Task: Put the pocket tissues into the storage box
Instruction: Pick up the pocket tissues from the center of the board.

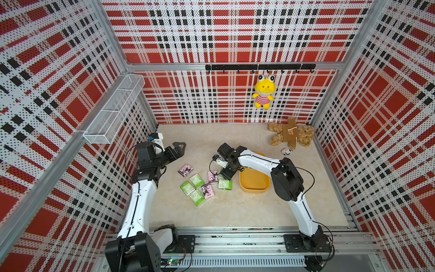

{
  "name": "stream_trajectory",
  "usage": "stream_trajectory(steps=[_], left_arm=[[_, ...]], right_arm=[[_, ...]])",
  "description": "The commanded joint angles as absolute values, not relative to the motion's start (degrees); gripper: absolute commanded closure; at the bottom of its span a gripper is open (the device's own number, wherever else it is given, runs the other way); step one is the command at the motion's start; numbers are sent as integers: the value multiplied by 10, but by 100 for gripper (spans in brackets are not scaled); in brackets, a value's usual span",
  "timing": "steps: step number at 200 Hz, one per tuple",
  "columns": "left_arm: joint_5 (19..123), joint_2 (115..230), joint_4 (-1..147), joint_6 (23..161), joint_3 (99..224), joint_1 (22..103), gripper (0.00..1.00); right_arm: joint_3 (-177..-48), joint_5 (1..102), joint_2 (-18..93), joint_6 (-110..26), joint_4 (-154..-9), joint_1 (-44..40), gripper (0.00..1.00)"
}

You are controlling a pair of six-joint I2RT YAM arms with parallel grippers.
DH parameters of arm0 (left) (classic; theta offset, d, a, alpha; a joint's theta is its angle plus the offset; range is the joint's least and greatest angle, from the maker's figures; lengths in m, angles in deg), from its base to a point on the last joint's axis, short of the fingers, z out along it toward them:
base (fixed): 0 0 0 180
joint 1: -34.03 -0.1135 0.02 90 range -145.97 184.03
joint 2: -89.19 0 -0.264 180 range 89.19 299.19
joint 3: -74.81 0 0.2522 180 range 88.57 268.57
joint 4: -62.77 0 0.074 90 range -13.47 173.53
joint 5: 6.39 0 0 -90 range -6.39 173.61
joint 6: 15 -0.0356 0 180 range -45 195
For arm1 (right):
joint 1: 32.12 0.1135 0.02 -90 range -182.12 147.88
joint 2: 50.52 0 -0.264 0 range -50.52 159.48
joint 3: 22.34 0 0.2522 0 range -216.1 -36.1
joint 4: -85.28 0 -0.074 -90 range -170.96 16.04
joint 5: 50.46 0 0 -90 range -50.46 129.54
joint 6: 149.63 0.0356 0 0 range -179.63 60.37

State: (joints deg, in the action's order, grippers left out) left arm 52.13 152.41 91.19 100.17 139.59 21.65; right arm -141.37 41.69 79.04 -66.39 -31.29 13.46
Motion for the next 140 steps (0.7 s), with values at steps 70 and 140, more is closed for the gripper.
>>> stream_trajectory(steps=[70, 140], left_arm=[[515, 1522, 907, 993, 1401, 221, 0], [522, 1532, 907, 995, 1414, 231, 0]], right_arm=[[-1457, 427, 727, -654, -329, 128, 43], [-1391, 396, 594, -657, -304, 68, 43]])
